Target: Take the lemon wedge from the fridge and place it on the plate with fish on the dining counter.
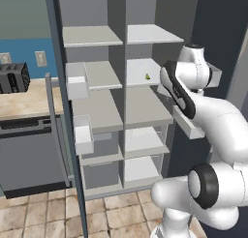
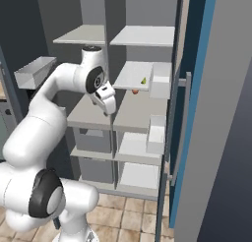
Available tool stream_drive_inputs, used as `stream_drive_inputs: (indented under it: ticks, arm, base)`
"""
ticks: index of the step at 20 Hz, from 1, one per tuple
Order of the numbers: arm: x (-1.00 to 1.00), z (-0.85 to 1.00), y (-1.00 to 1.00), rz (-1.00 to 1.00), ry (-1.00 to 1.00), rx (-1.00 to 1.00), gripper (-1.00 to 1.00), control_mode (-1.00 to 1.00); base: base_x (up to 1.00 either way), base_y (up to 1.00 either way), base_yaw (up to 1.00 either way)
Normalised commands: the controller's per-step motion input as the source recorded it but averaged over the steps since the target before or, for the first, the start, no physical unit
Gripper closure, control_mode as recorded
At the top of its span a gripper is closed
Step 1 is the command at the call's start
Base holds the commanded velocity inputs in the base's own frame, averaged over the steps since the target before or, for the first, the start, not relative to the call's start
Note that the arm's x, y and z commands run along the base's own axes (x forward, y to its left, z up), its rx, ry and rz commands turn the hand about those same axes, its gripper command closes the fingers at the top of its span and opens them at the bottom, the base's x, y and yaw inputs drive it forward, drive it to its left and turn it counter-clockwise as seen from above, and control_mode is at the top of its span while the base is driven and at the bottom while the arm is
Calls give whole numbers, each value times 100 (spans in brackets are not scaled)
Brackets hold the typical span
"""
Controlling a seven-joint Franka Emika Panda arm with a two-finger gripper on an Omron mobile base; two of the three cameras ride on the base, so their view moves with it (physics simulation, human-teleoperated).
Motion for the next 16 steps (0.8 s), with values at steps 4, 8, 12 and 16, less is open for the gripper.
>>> stream_drive_inputs:
  ticks: [4, 8, 12, 16]
  arm:
    - [-2, -24, 0, 14, -25, 0, -100, -100]
    - [0, -5, 0, 1, -11, 0, -100, -100]
    - [0, -2, 0, 0, -5, 0, -100, -100]
    - [16, -4, 0, 0, -4, 0, -100, -100]
  base:
    - [0, 0, 0]
    - [0, 0, 0]
    - [0, 0, 0]
    - [0, 0, 0]
